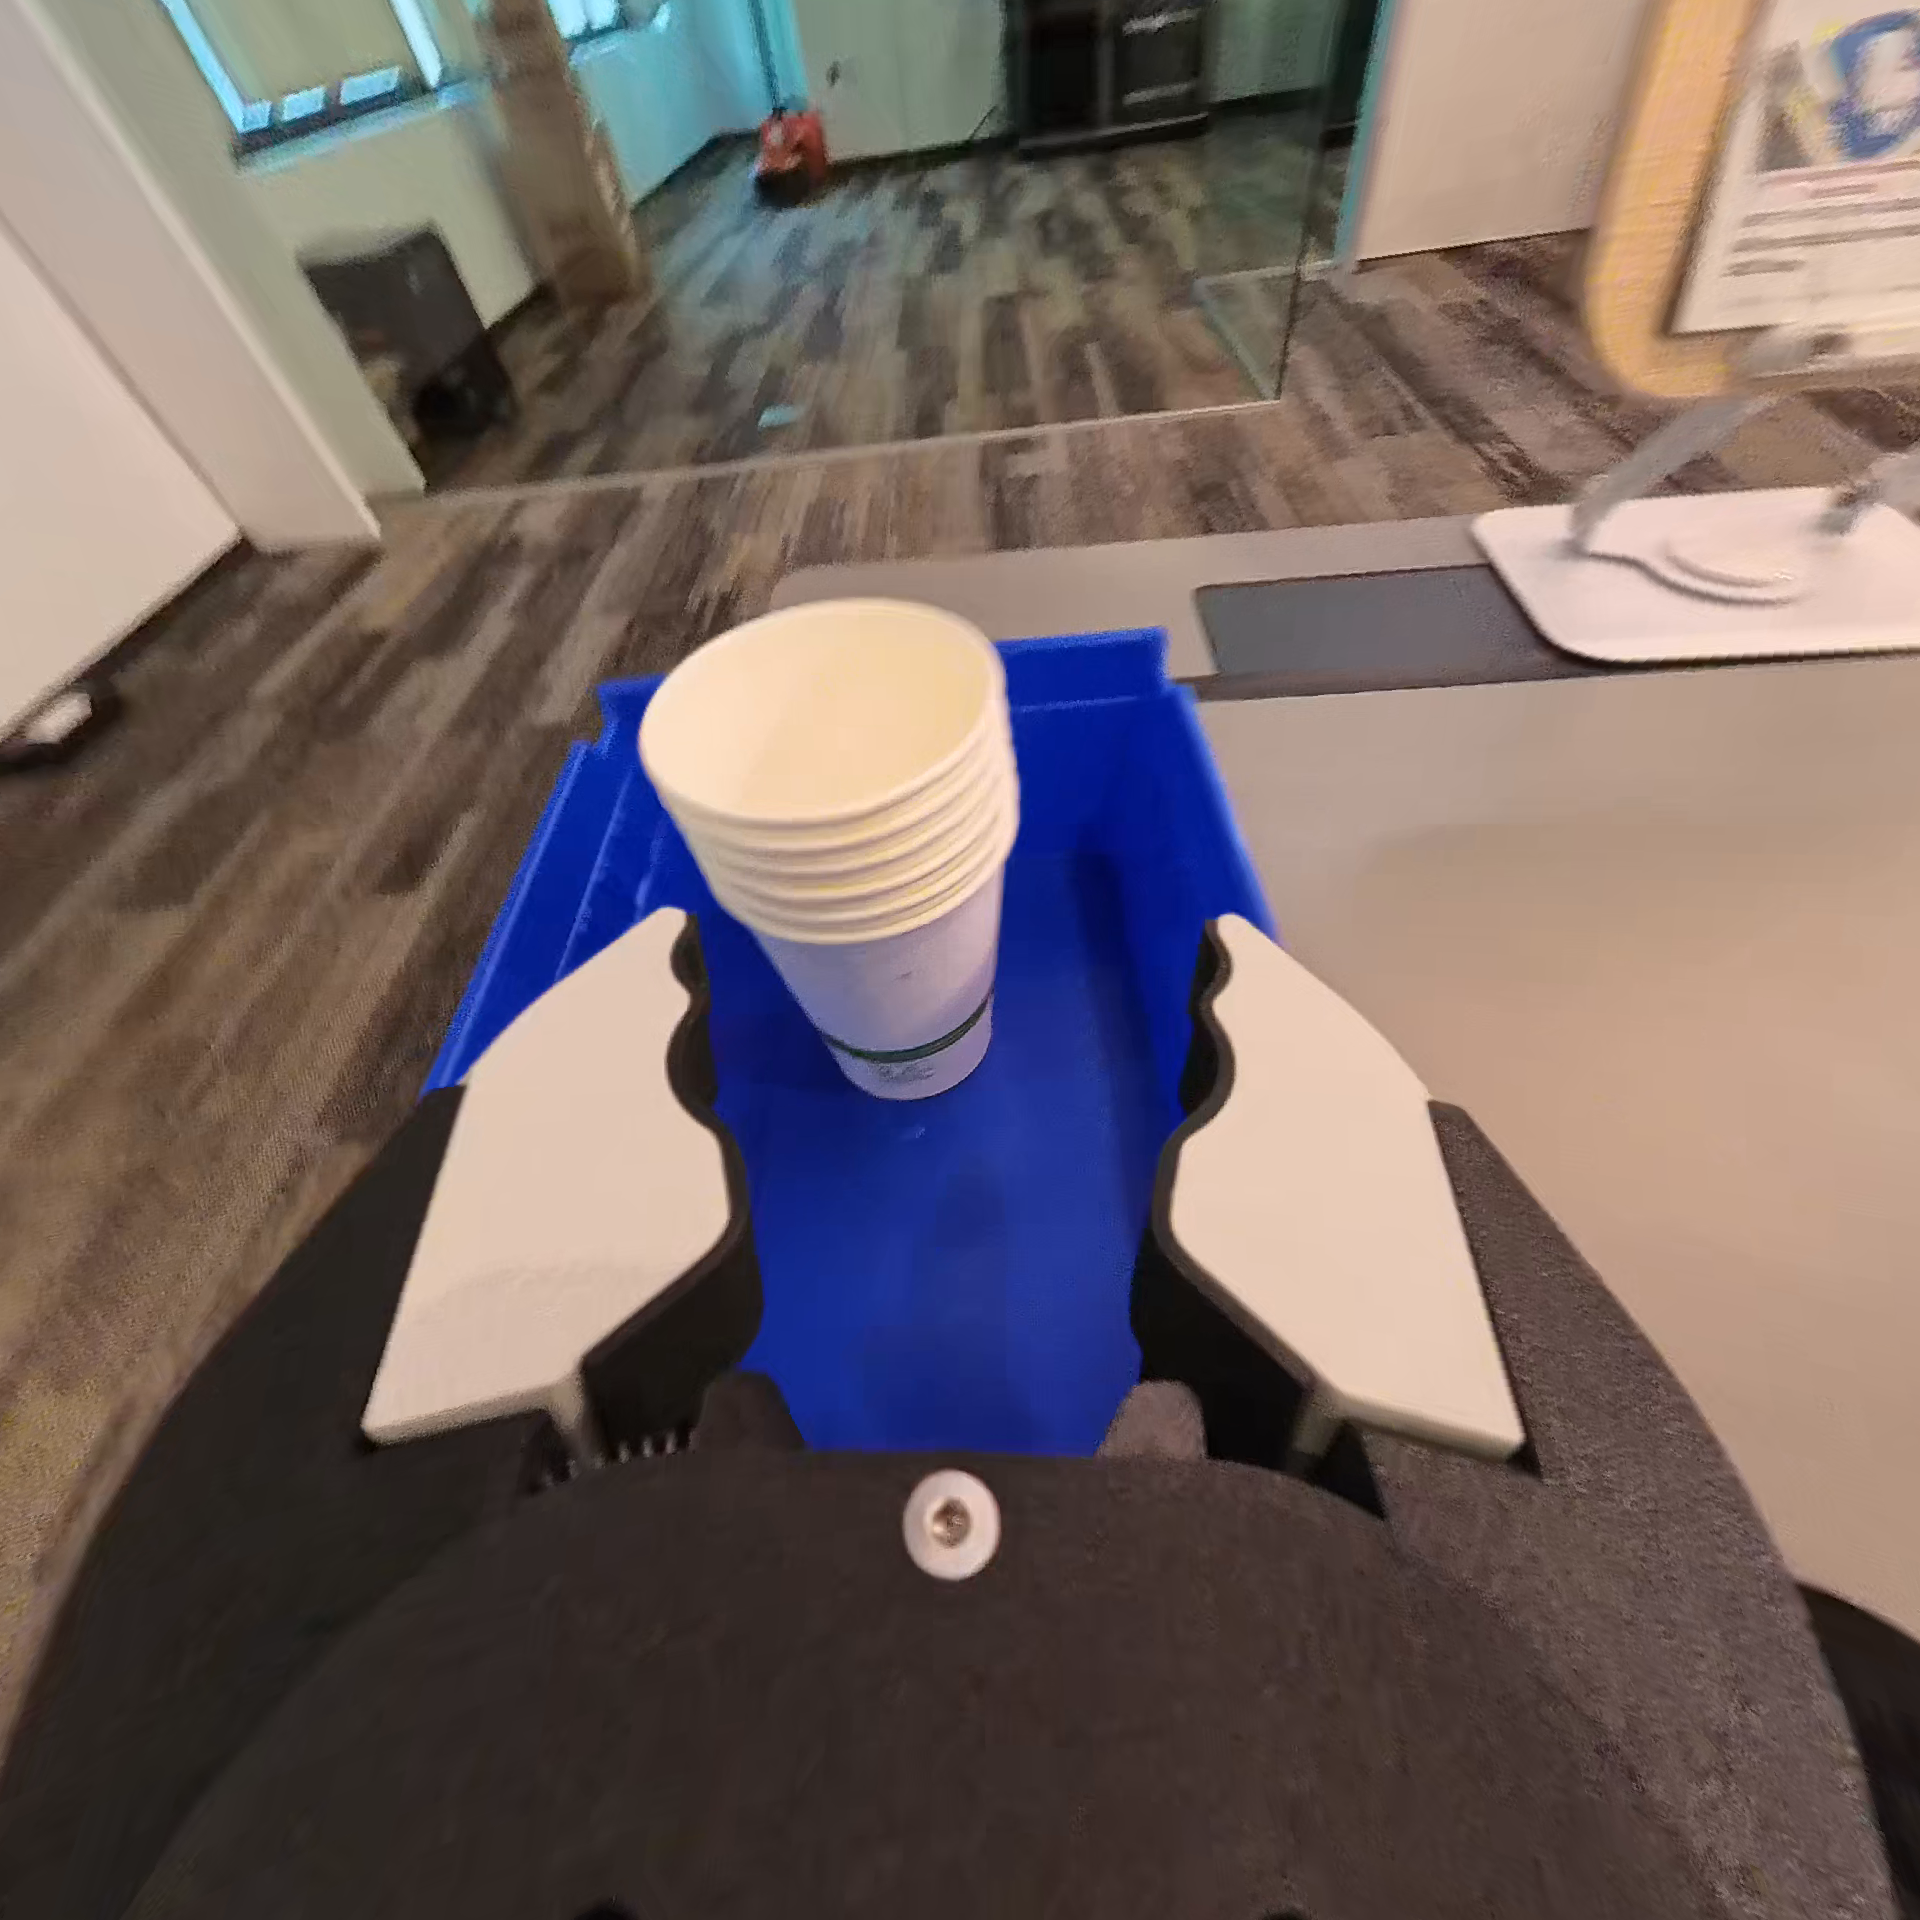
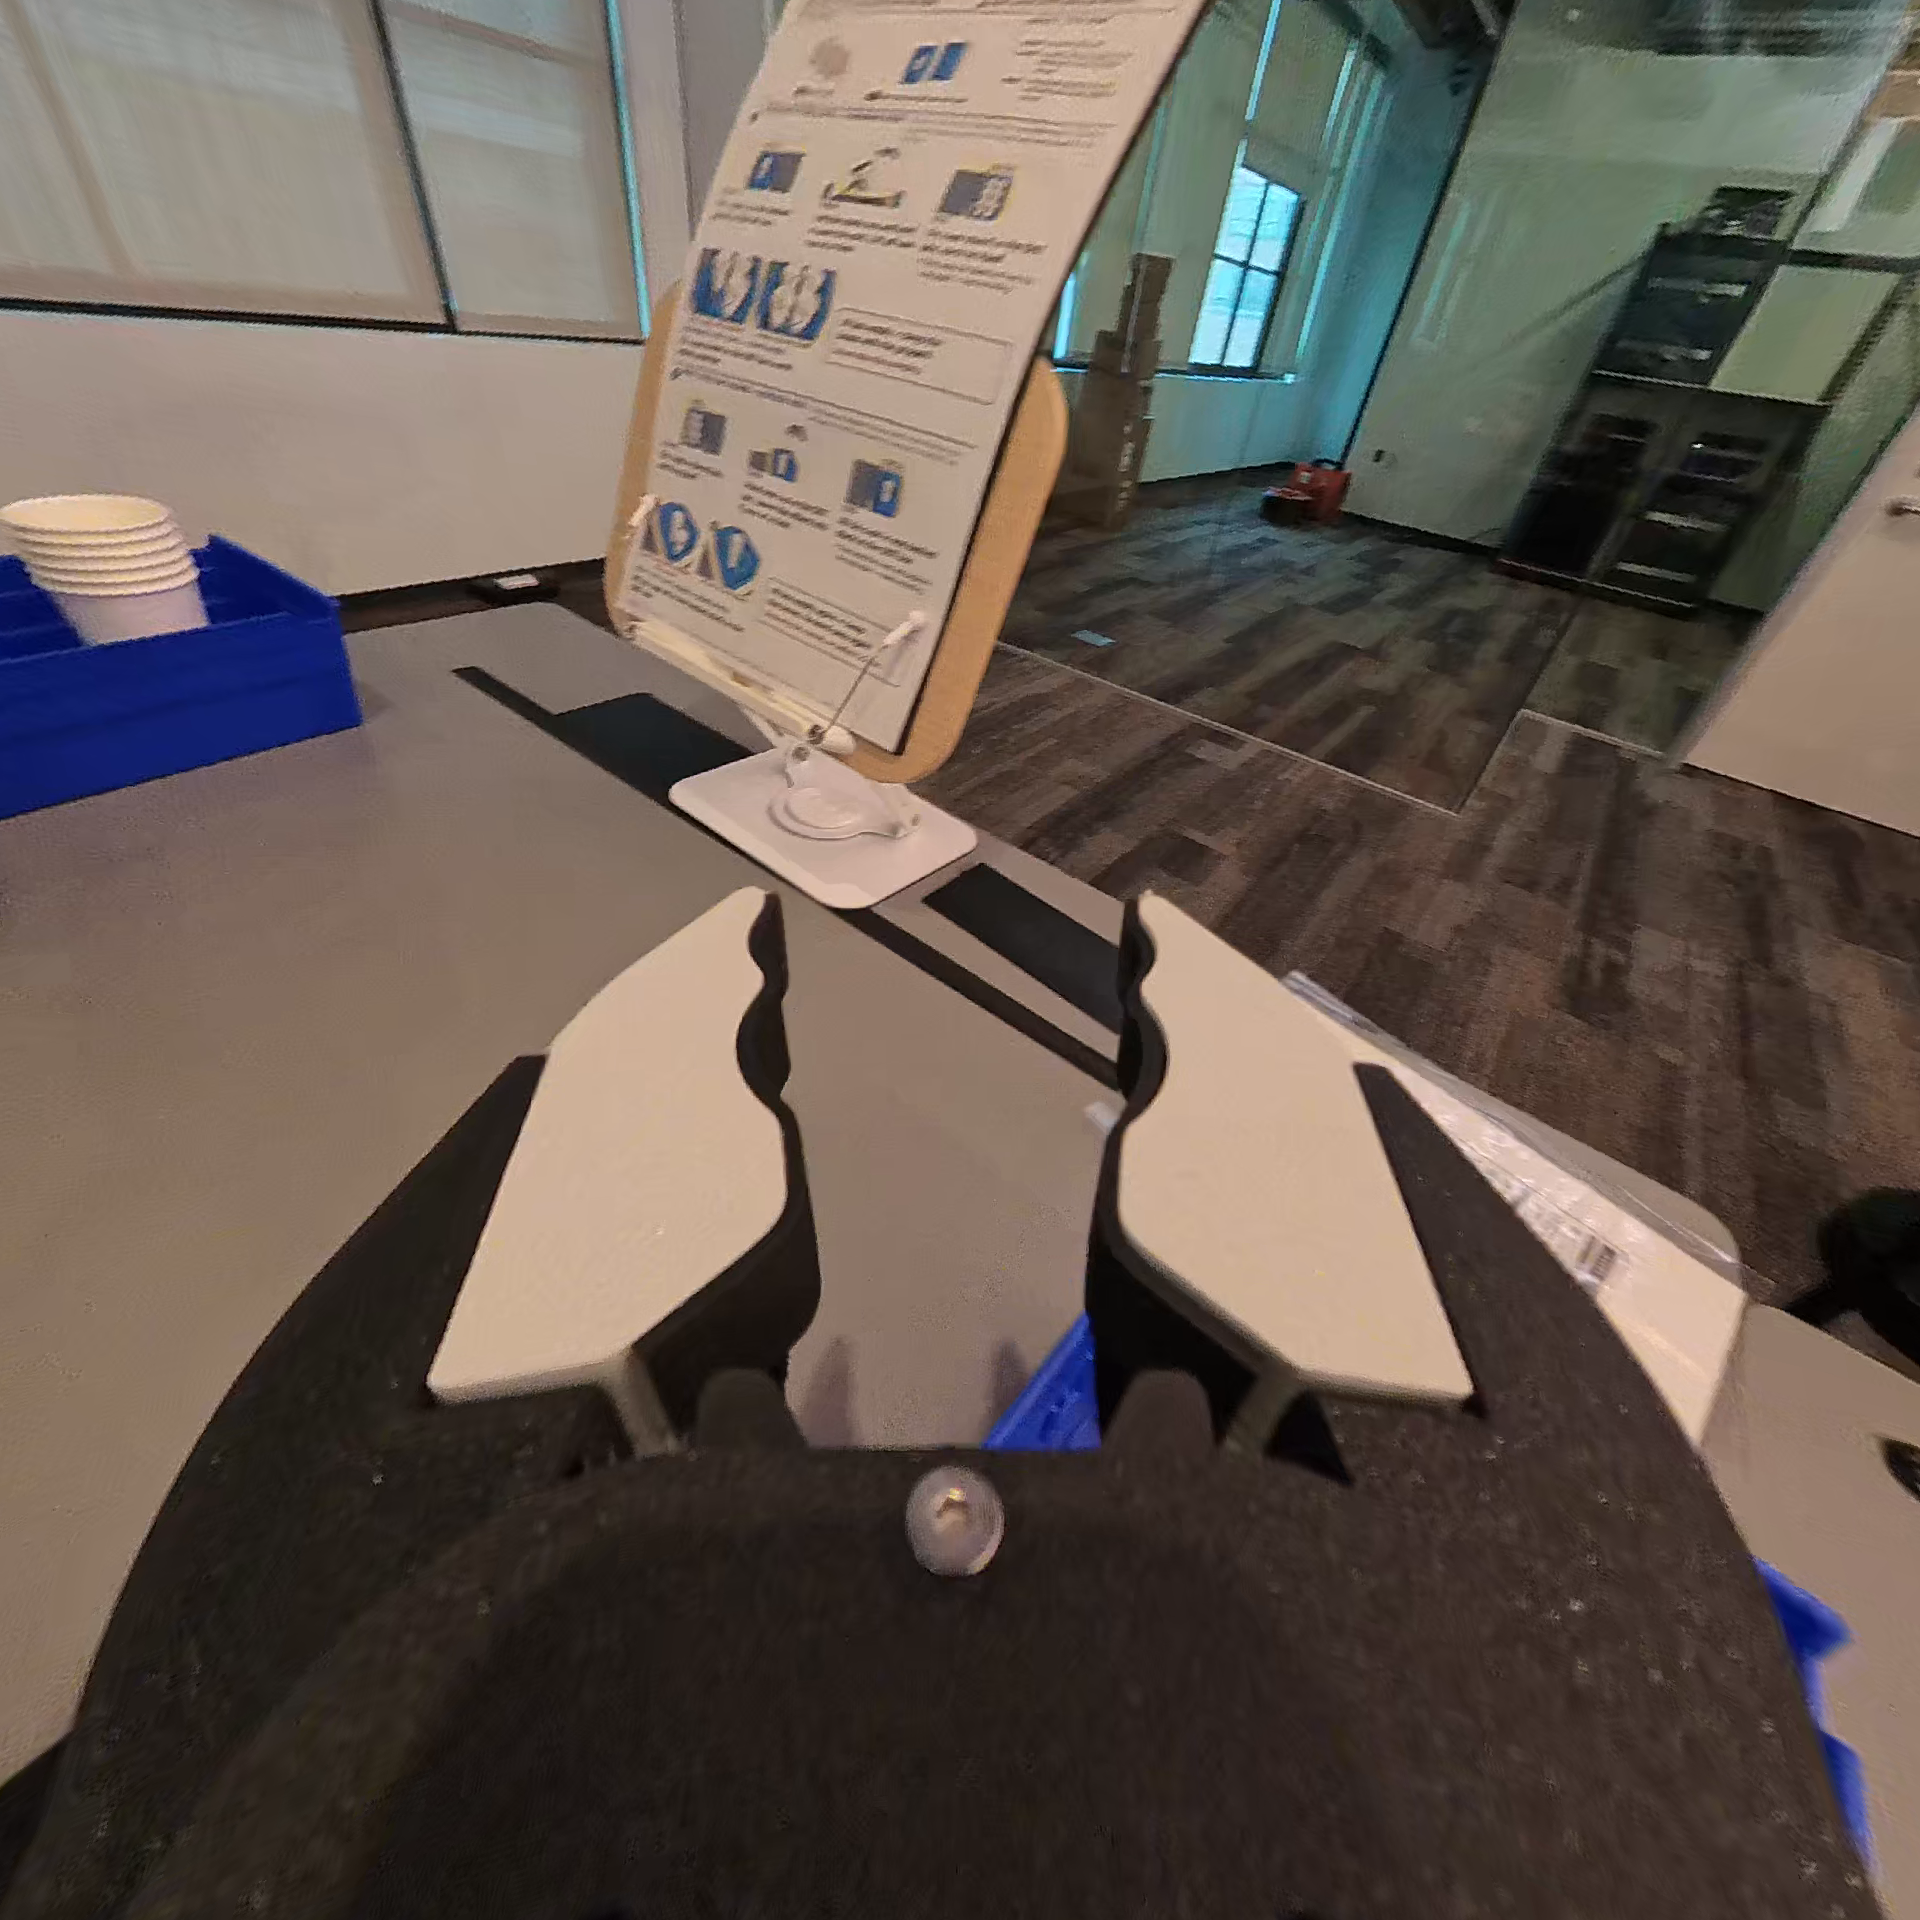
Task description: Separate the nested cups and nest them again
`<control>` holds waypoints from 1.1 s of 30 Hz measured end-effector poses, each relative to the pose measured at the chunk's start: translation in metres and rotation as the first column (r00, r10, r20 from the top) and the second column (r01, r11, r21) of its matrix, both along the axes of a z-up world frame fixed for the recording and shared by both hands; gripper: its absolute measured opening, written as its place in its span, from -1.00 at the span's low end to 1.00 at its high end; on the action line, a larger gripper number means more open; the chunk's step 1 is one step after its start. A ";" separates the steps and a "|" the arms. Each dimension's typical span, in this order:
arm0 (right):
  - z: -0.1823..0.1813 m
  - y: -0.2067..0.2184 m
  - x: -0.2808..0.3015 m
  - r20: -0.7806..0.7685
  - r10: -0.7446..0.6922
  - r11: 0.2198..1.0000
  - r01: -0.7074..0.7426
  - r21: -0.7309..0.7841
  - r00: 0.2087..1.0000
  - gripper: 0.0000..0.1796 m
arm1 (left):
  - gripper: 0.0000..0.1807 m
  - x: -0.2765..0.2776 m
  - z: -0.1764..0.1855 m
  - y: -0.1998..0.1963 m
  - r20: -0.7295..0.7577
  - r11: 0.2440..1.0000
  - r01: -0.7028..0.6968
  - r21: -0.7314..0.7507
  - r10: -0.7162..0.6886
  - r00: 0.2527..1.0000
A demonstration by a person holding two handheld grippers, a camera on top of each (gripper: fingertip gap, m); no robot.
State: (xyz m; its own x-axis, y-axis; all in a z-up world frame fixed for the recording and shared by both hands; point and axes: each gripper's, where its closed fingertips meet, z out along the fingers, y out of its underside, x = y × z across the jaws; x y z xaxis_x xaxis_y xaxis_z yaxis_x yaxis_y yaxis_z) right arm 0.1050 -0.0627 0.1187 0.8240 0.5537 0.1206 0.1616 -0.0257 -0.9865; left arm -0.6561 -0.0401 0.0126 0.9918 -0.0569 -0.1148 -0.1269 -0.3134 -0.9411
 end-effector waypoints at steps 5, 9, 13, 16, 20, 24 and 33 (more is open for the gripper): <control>-0.016 -0.005 -0.035 0.094 0.046 0.998 -0.043 -0.041 0.995 -0.30 | 0.16 -0.023 -0.044 0.030 0.096 0.991 -0.077 -0.113 0.088 0.991; -0.016 -0.012 -0.044 0.165 0.041 0.998 -0.034 -0.047 0.985 -0.30 | 0.21 -0.024 -0.065 0.052 0.145 0.984 -0.073 -0.160 0.096 0.985; -0.008 -0.021 -0.046 0.183 0.032 0.999 -0.026 -0.037 0.983 -0.31 | 0.23 -0.026 -0.072 0.071 0.139 0.989 -0.062 -0.133 0.081 0.987; -0.005 -0.030 -0.044 0.189 0.024 0.999 -0.017 -0.037 0.982 -0.31 | 0.20 -0.033 -0.076 0.081 0.095 0.991 -0.077 -0.106 0.087 0.992; -0.002 -0.040 -0.036 0.207 -0.003 0.999 0.009 -0.031 0.978 -0.32 | 0.22 -0.038 -0.083 0.090 0.110 0.993 -0.077 -0.085 0.087 0.990; -0.001 -0.048 -0.027 0.214 -0.025 0.999 0.033 -0.038 0.977 -0.32 | 0.24 -0.034 -0.086 0.097 0.154 0.997 -0.043 -0.058 0.052 0.987; -0.006 -0.057 -0.019 0.215 -0.046 0.997 0.059 -0.054 0.976 -0.33 | 0.20 -0.026 -0.089 0.107 0.200 1.000 0.004 -0.011 -0.002 0.980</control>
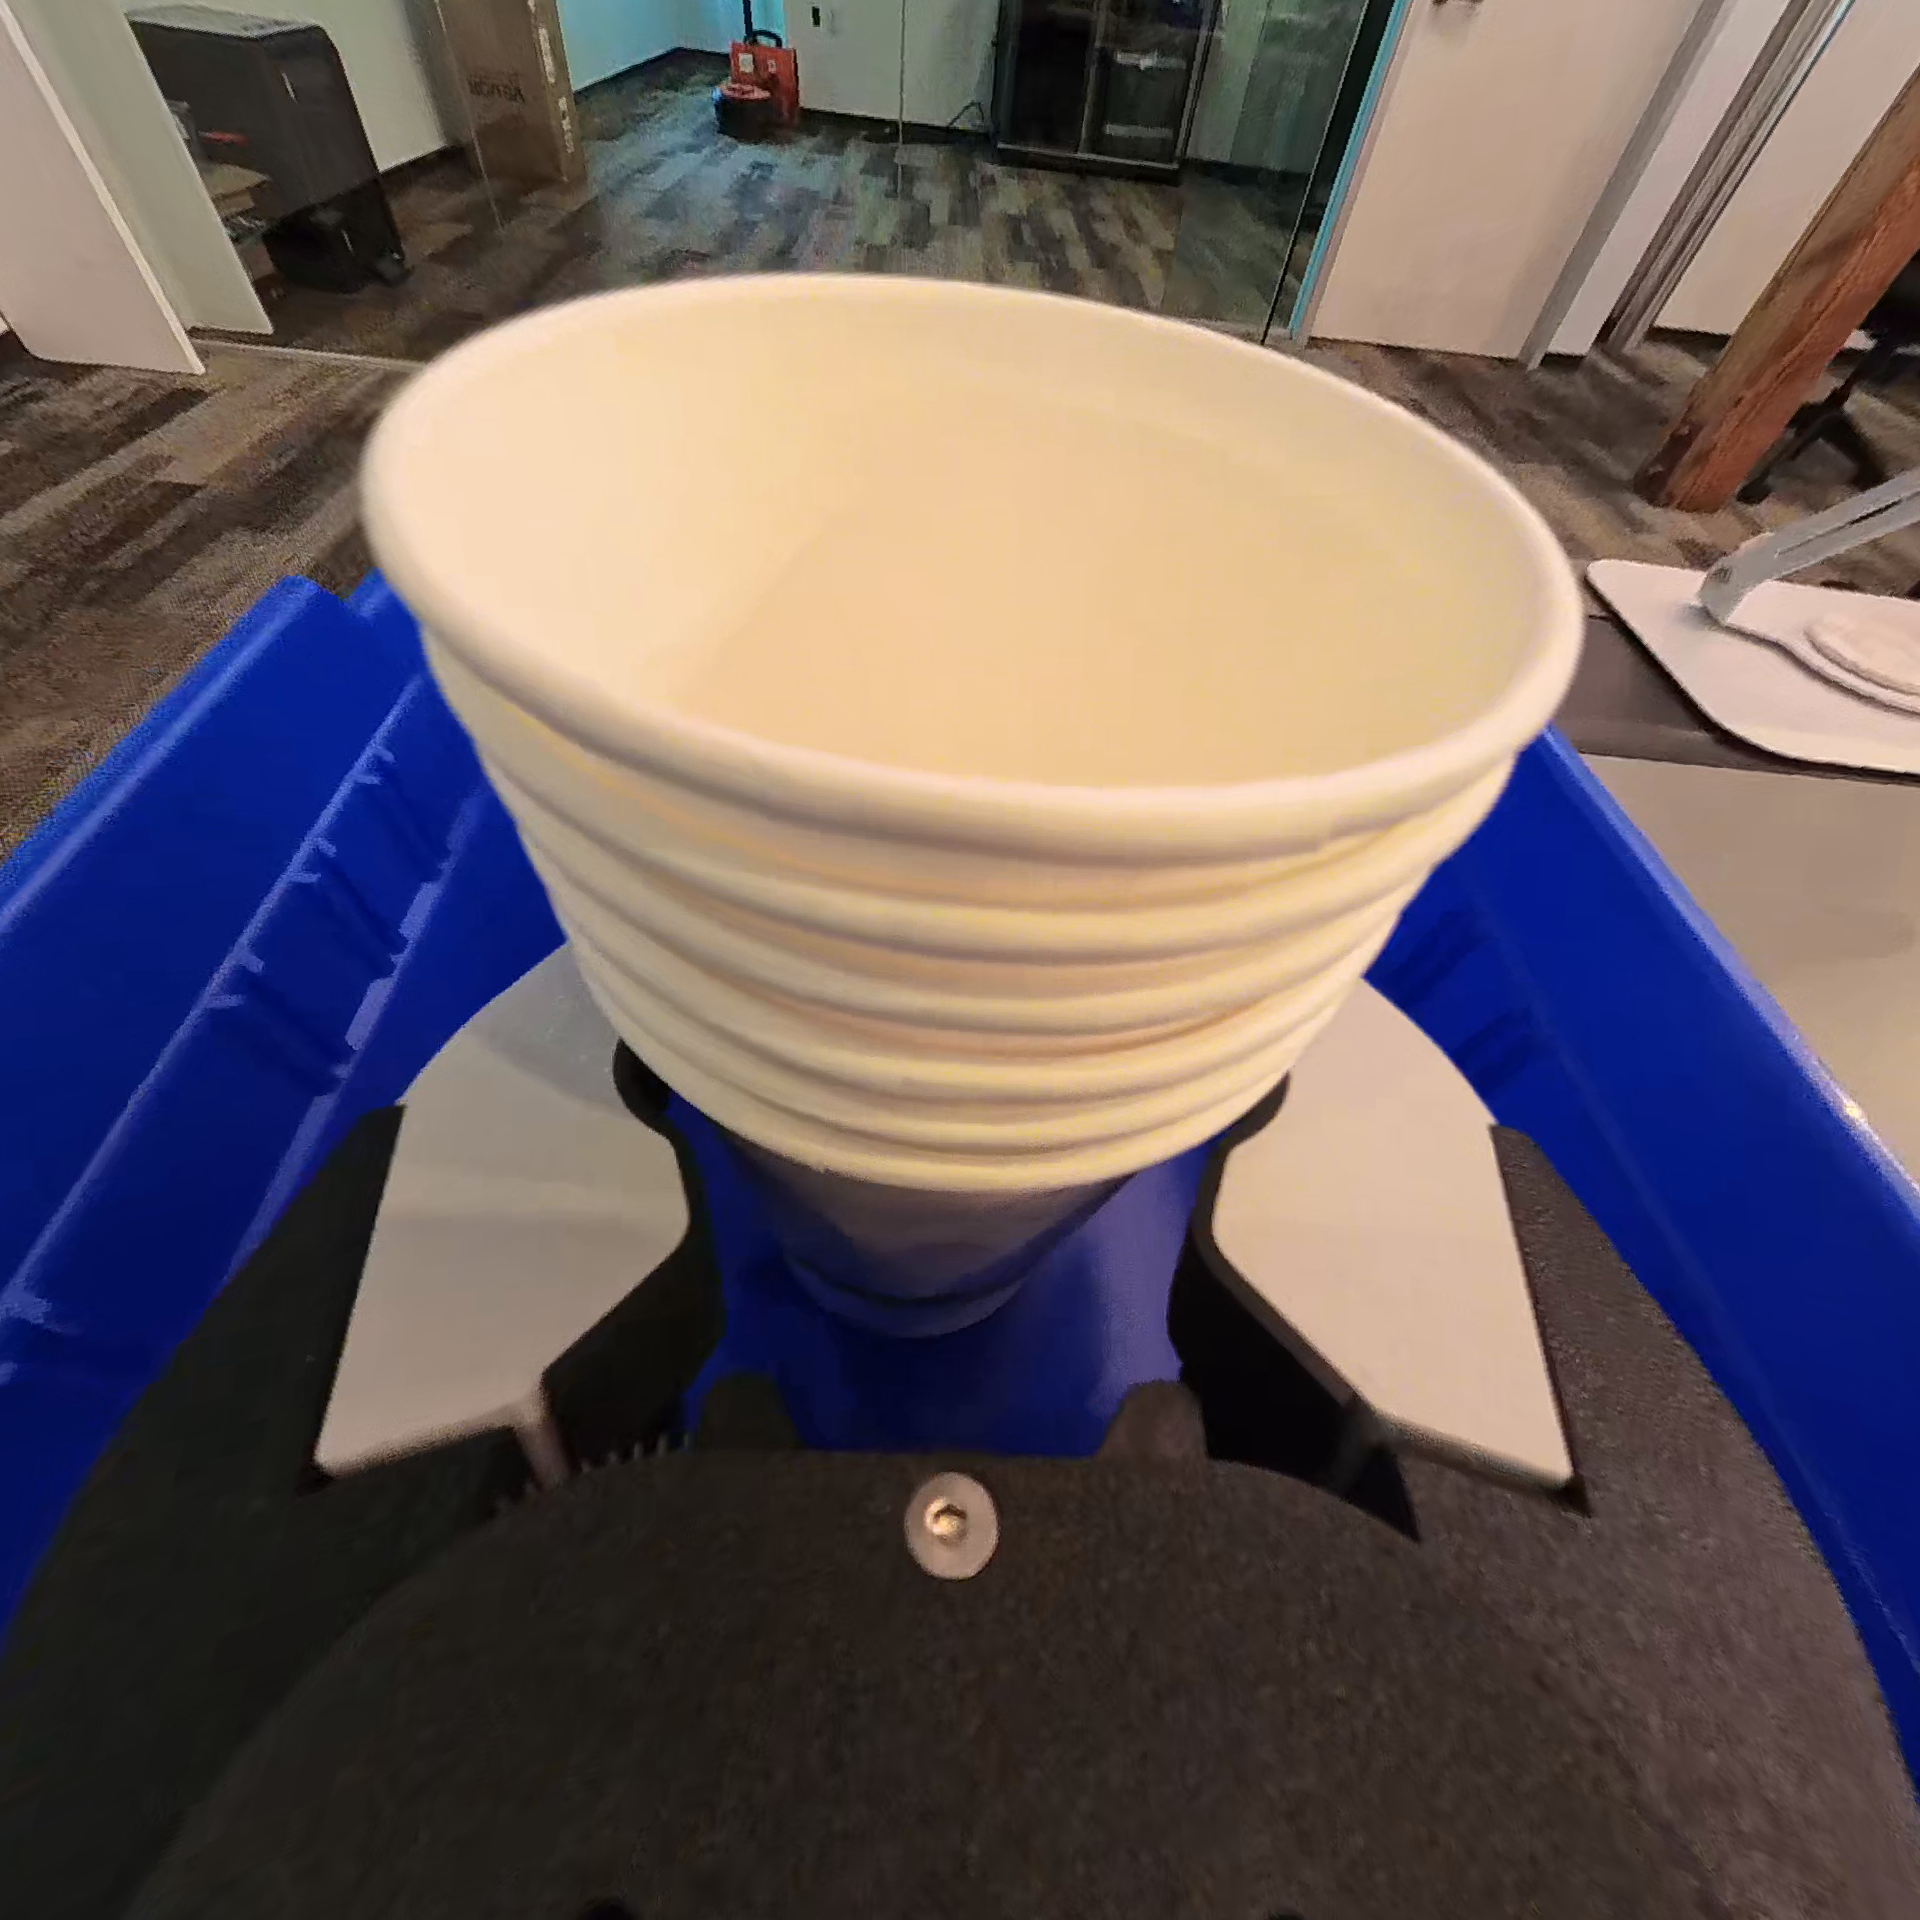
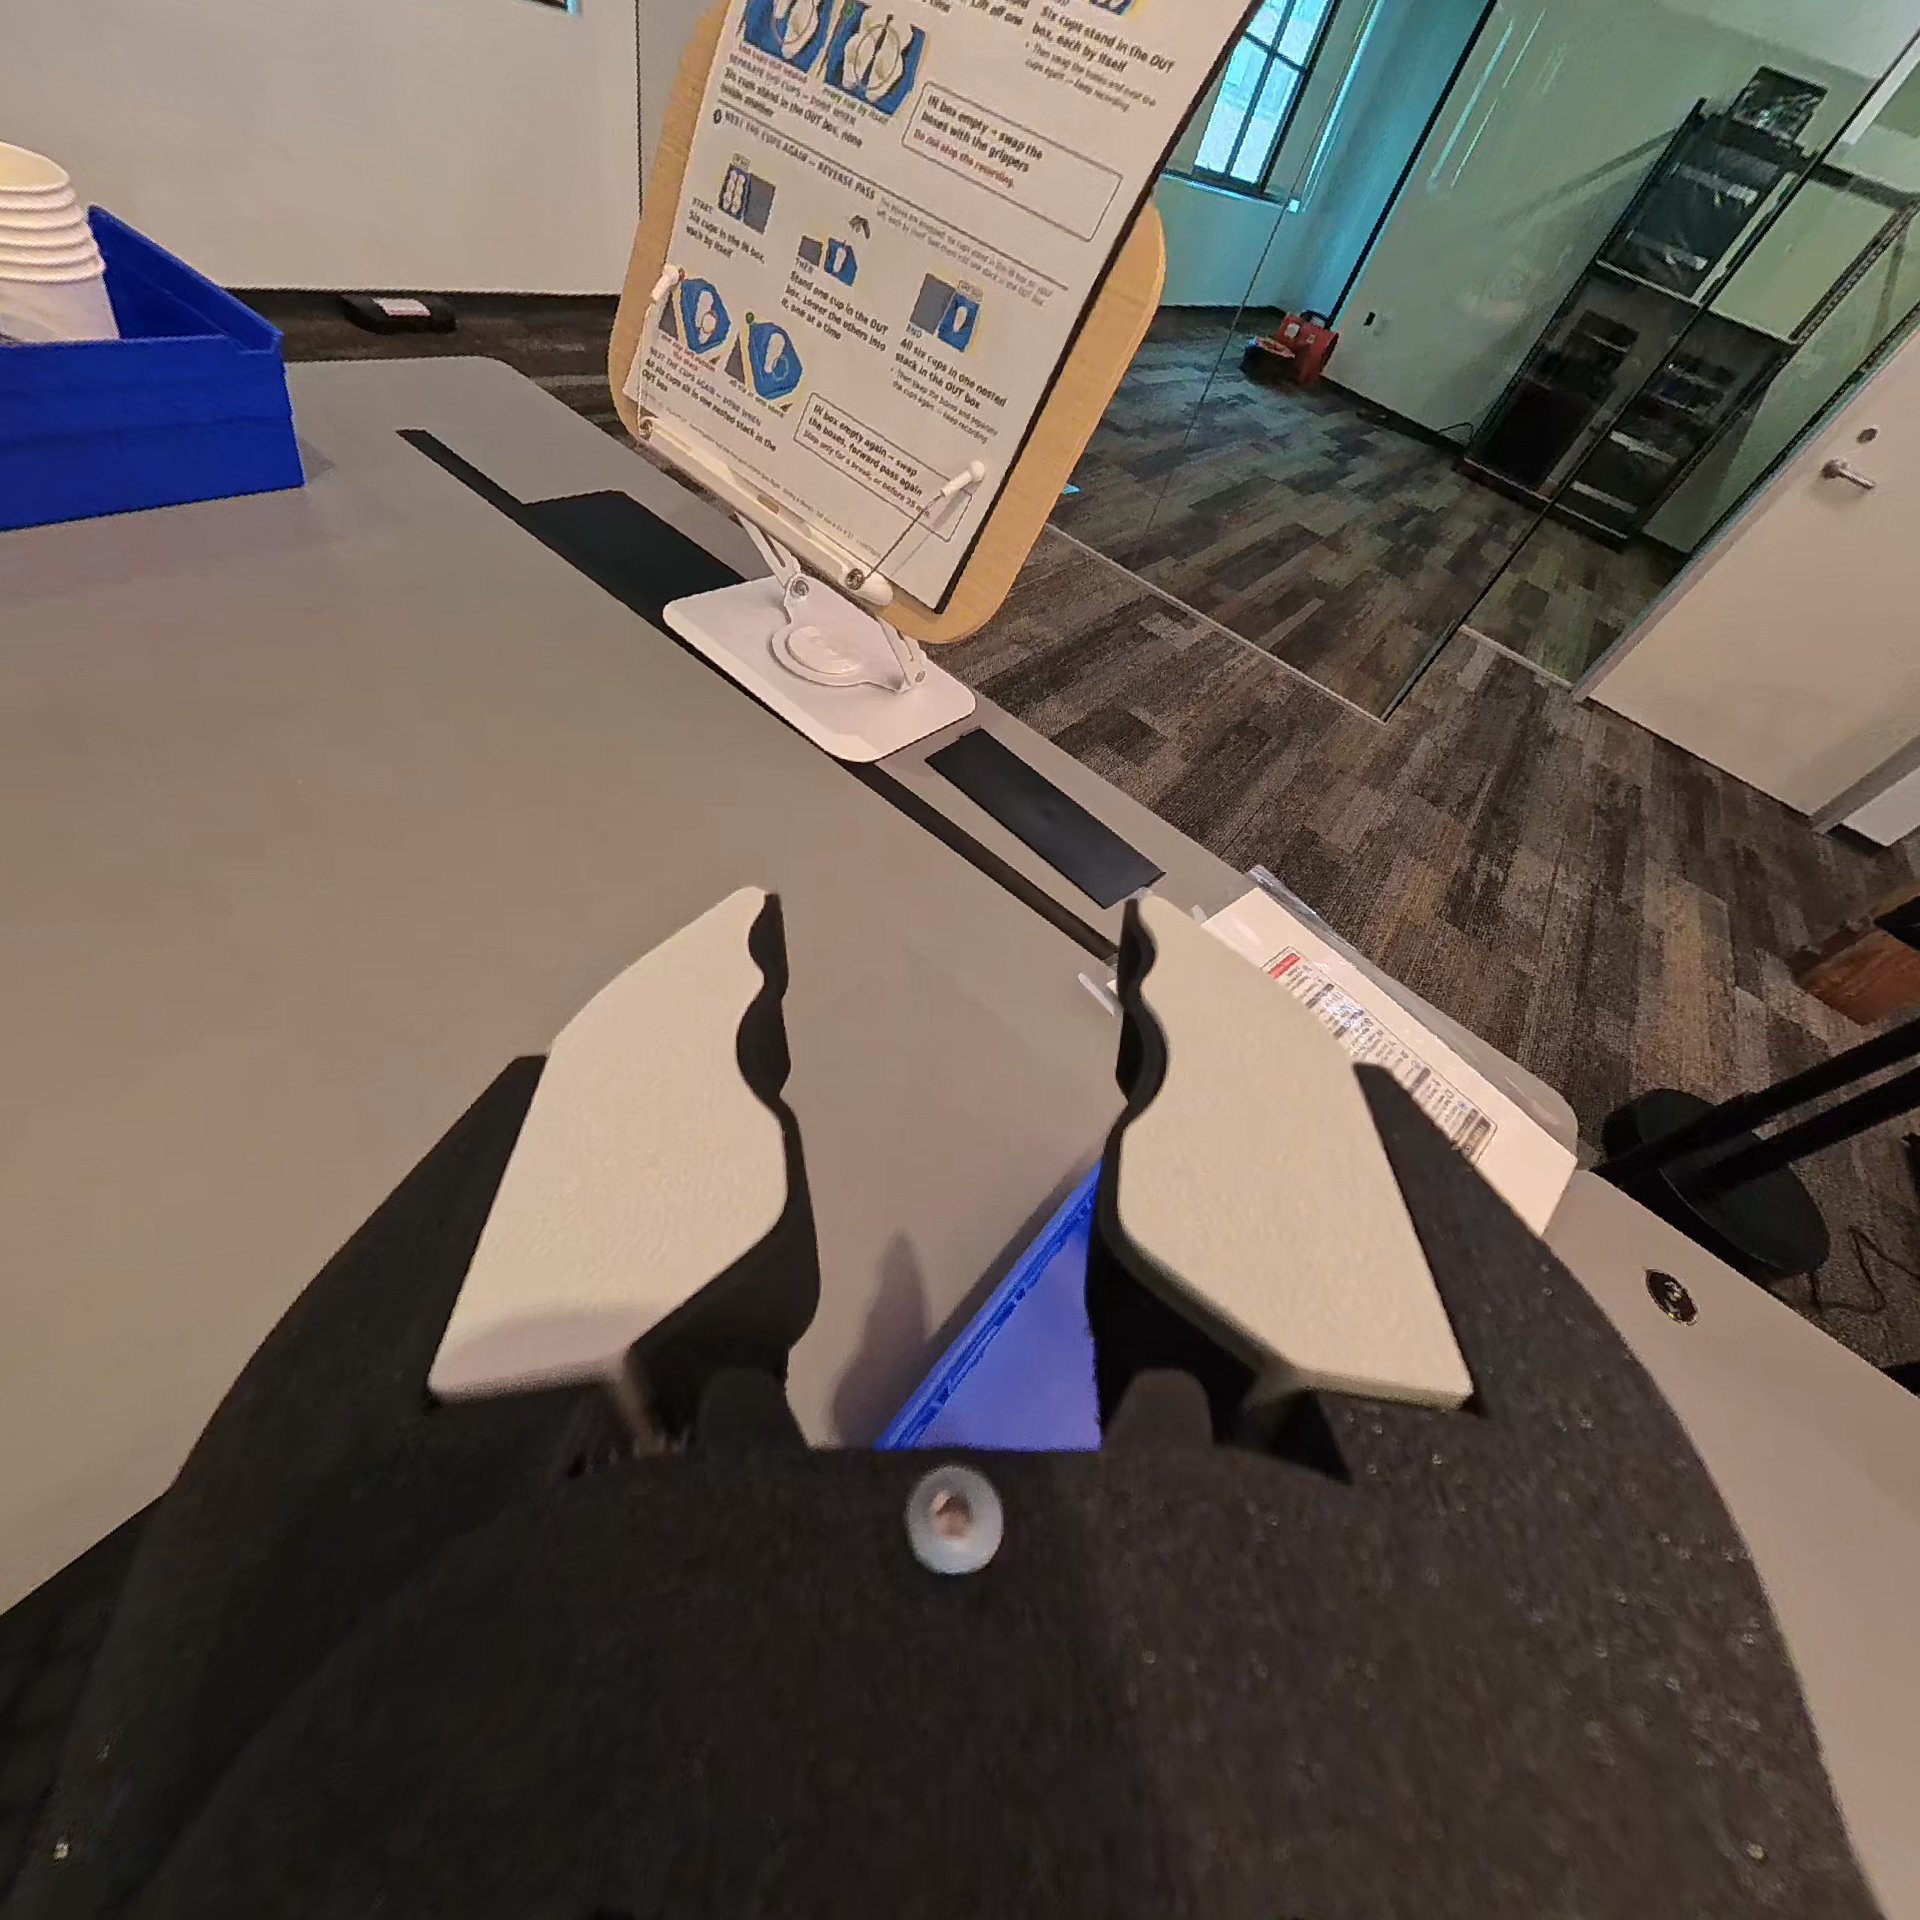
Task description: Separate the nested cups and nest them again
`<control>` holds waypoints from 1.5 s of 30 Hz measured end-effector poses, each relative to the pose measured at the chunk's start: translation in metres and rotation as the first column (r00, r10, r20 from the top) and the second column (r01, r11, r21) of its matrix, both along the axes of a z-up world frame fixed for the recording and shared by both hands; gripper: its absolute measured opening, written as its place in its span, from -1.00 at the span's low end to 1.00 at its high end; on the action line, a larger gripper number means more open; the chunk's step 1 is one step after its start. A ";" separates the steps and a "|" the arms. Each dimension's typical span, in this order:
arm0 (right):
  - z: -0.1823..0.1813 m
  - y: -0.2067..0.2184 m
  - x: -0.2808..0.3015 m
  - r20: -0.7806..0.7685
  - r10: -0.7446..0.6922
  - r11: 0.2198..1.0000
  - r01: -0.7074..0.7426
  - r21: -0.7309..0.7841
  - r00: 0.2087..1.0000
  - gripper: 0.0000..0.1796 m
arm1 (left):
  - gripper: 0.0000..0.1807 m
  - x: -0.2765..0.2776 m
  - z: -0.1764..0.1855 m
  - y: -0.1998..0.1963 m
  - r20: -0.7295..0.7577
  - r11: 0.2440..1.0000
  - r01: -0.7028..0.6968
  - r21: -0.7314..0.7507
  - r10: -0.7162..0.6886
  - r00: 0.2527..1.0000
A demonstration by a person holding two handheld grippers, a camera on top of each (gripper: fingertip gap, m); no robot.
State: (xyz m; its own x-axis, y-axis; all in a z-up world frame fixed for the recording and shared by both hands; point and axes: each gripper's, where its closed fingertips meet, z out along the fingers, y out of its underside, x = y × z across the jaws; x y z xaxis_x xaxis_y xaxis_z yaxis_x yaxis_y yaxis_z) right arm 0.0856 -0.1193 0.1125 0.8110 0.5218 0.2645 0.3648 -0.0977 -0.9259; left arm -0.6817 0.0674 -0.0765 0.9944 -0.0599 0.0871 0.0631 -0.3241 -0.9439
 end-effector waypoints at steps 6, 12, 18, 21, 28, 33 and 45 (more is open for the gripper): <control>-0.009 0.000 -0.004 0.029 0.008 1.000 -0.007 -0.028 1.000 -0.33 | 0.17 -0.002 0.001 0.001 0.005 1.000 0.016 0.002 -0.016 1.000; -0.018 0.006 -0.012 0.045 0.024 0.998 -0.022 -0.051 0.999 -0.33 | 0.15 0.002 0.006 -0.005 0.042 0.998 0.065 -0.011 -0.064 0.997; -0.034 0.017 -0.027 0.046 0.062 0.995 -0.059 -0.081 0.997 -0.33 | 0.13 0.001 0.037 -0.014 0.061 0.995 0.092 0.047 -0.095 0.994; -0.044 0.022 -0.039 0.029 0.092 0.992 -0.089 -0.094 0.995 -0.34 | 0.13 0.005 0.046 -0.023 0.041 0.991 0.132 0.037 -0.134 0.990; -0.059 0.027 -0.109 -0.057 0.264 0.955 -0.269 -0.129 0.963 -0.38 | 0.13 0.061 0.113 -0.052 -0.012 0.934 0.323 0.152 -0.325 0.946; -0.041 0.018 -0.222 -0.246 0.509 0.839 -0.540 -0.074 0.825 -0.35 | 0.13 0.181 0.165 -0.084 -0.061 0.779 0.580 0.238 -0.584 0.809; -0.041 0.005 -0.381 -0.437 0.736 0.594 -0.803 0.052 0.517 -0.06 | 0.13 0.389 0.212 -0.162 0.046 0.372 0.852 0.369 -0.922 0.383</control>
State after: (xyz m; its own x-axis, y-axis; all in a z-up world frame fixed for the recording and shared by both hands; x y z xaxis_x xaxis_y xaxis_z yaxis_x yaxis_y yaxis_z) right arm -0.2951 -0.1140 0.0716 0.0788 0.9929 -0.0896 -0.0085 -0.0892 -0.9960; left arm -0.2927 -0.0950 0.1351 0.2990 -0.9485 0.1048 0.0855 -0.0828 -0.9929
